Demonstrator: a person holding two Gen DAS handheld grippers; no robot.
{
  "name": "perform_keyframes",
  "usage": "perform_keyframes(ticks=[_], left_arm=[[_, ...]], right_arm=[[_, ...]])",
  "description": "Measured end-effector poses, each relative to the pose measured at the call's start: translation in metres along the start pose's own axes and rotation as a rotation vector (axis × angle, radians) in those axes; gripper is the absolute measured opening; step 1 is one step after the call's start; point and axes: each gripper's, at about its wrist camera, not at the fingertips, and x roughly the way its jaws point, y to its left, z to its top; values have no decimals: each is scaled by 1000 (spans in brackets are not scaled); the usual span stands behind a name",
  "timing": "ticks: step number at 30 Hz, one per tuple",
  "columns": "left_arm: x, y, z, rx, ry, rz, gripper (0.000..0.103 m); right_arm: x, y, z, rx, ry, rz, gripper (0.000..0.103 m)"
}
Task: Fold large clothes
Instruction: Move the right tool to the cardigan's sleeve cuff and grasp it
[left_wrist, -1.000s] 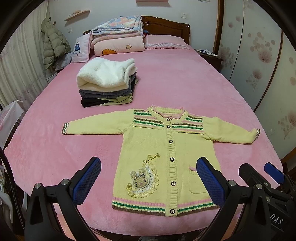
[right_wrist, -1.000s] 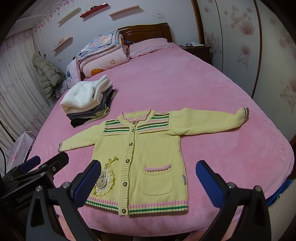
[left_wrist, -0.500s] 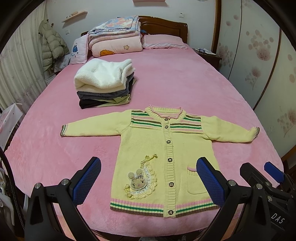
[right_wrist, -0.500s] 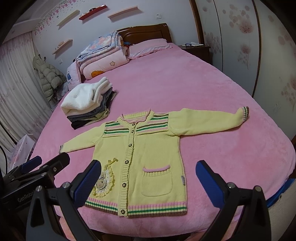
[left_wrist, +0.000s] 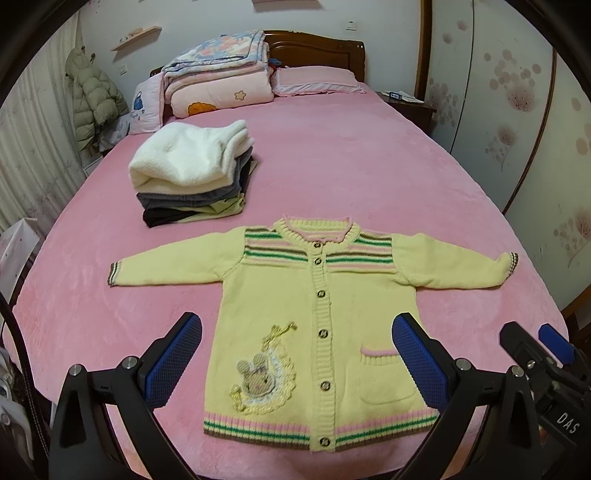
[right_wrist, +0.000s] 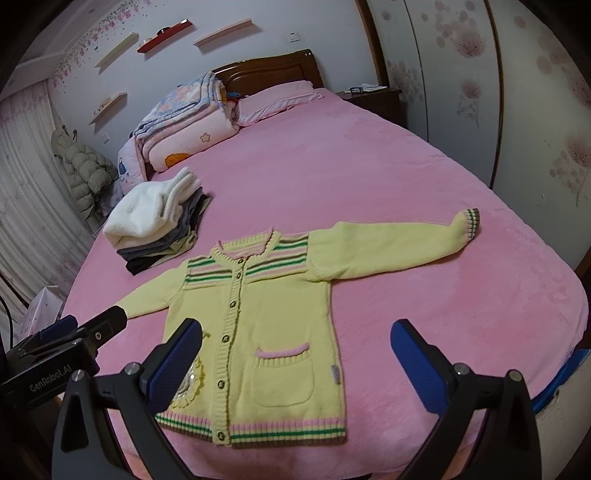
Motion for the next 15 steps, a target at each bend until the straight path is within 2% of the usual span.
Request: perform_keyframes(ticks=[5,15], left_arm=[[10,-20,18,16,-17,-10,102],[57,-84,50,105,-37,-43,102]], right_arm=[[6,-28,17,6,-48,-37,102],[36,-122,50,113,-85,-168,102]])
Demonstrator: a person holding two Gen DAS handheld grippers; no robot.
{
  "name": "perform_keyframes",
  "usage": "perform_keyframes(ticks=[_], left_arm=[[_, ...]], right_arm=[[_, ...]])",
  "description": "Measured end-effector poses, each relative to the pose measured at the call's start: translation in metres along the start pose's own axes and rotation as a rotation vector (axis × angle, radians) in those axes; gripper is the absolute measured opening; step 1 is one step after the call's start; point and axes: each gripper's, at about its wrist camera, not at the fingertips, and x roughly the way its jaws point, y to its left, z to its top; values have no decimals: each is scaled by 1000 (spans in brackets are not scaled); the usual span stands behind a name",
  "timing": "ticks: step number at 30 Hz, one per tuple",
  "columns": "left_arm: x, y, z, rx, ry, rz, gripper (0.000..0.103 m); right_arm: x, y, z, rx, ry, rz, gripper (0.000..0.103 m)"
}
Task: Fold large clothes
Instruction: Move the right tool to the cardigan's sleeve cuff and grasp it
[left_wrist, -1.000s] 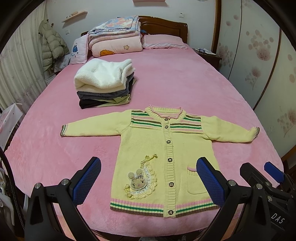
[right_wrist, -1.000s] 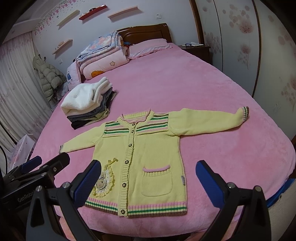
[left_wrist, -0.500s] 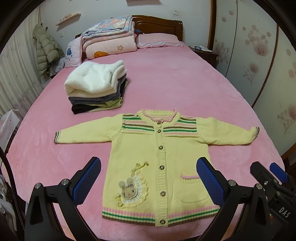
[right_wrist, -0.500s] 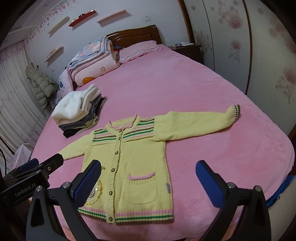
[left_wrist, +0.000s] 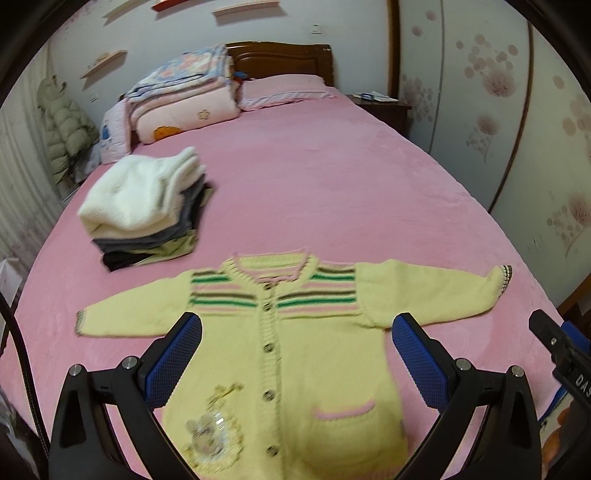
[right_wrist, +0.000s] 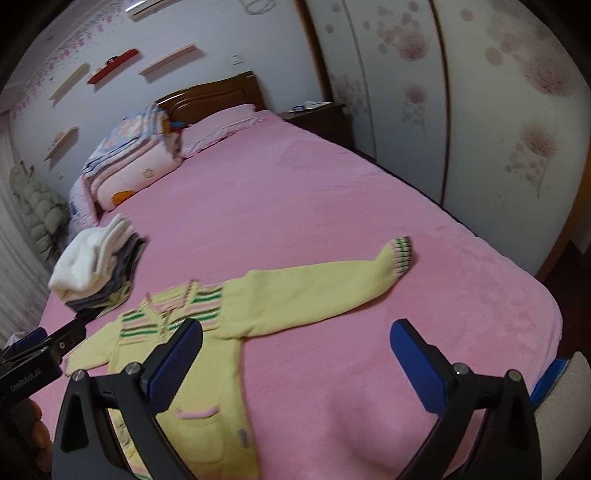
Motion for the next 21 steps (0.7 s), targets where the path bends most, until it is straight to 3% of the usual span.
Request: perform_keyframes(ticks=[4,10,16,21], left_arm=[[30,-27,7,39,2,-25,102],[75,-63,10,73,9,-83,102],[117,-92,9,80,38,-119,102],[138,-108,5,85,55,-121,102]], right_arm=[[22,-41,7,55,13,-51,99],[69,-95,8,168,106,-79,91],[113,-134,2,296,174,-47,85],[146,-160,-8,412,222,48,66]])
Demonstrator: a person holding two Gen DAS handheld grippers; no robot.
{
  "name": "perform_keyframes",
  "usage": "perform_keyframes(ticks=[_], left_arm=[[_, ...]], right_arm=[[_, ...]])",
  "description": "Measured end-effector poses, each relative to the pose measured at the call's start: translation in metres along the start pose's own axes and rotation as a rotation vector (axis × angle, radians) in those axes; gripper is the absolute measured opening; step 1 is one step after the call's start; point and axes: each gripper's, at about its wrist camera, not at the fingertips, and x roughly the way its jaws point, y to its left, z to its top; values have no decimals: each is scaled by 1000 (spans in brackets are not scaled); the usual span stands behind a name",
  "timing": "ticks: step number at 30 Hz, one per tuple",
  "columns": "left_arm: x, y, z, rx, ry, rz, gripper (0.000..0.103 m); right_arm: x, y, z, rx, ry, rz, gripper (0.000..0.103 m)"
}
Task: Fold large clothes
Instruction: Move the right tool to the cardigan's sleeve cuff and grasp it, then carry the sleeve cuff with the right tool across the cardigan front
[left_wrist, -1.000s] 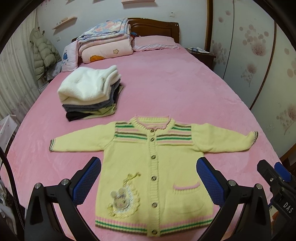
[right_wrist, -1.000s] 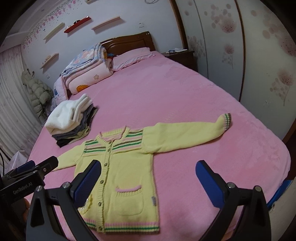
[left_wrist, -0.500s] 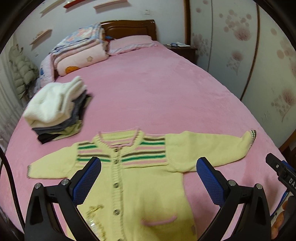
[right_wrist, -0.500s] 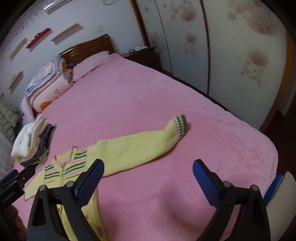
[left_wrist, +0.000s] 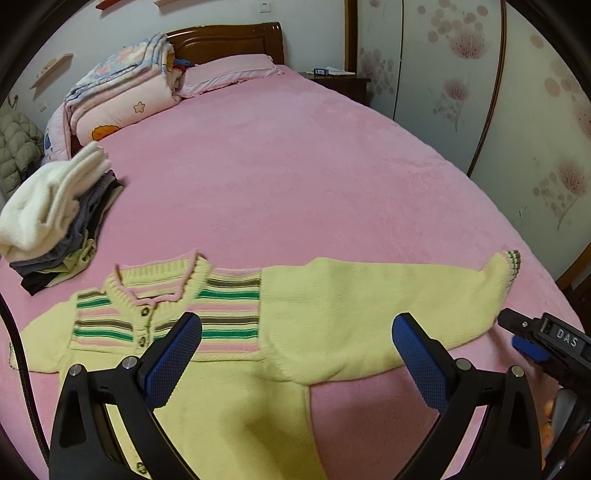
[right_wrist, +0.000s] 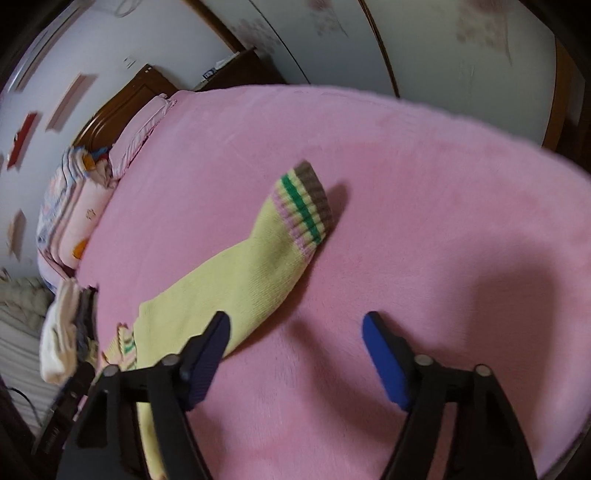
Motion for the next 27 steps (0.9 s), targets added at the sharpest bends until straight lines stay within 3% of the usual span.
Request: perform_keyframes(ticks=[8,10,12,14,18,22,25,27], left_arm=[[11,-14,1,4,19,-23,102],[11,-16,3,2,23,-29,102],[10,-15,5,-3,25,-33,102],[4,-10,6,-7,16,-35,102],[-13,15,7,-40,4,-27,102],[-37,65,3,-130,-23,-5,102],[-52,116,-5,-225,-43,36,102],[-58,146,-13,-276,-44,62,102]], right_arm=[[24,-19,4,77,-13,91,64],[31,-15,4,65,-16,84,53],[40,-12,6,49,16,95,12],[40,-4,3,44,4,91,11],[7,32,-5,-120,-114,47,11],[-28,101,-27,-397,-222,20,11],[-33,149,-50,-582,-245,20,12],[-22,176,-69,-679,-216,33,15]])
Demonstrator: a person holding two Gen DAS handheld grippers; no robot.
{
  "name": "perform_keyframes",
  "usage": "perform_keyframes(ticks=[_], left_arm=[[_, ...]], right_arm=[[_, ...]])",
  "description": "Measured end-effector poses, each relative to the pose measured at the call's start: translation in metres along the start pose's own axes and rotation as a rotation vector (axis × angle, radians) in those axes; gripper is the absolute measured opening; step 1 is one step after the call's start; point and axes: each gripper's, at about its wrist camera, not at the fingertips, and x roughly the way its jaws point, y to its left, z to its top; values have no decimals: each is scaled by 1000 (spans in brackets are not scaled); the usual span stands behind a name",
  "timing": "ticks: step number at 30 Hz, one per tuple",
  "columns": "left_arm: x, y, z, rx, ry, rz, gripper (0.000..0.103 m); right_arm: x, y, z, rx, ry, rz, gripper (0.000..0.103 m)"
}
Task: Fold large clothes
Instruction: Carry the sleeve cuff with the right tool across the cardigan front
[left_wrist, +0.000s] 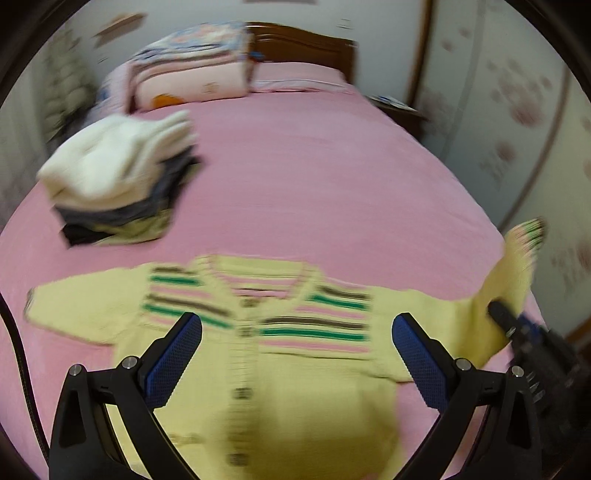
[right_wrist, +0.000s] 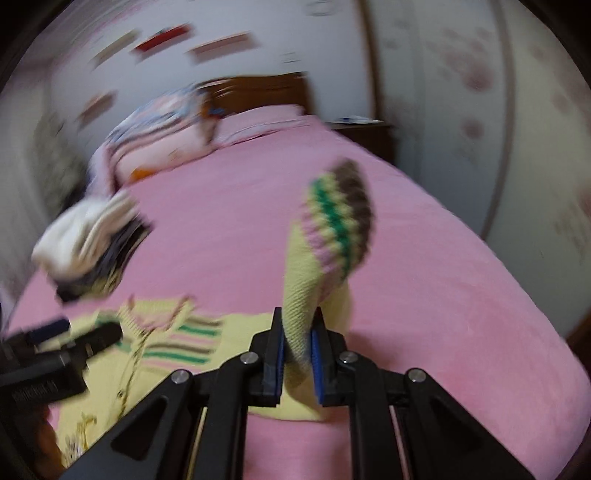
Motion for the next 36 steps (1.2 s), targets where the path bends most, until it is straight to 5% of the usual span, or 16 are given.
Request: perform_keyframes(ticks=[5,10,15,19,25,36], left_arm=[[7,53,-6,-51,30,49,102],[25,68,-20,-83,112,-30,102],[37,61,-31,-101,163,-136,102],[41,60,-34,-106,193,-174,102],[52,57,-44,-133,273,-293,102],[81,23,-79,-159,409,-515,74]], right_arm=[[43,54,-21,-99,167,73,18],[49,67,-36,-123,251,114,21],[31,48,-40,-134,227,155,63],[33,76,-31,-120,231,197,64],[24,83,-31,-130,209,139,64],[4,40,-68,-46,256,108,64]])
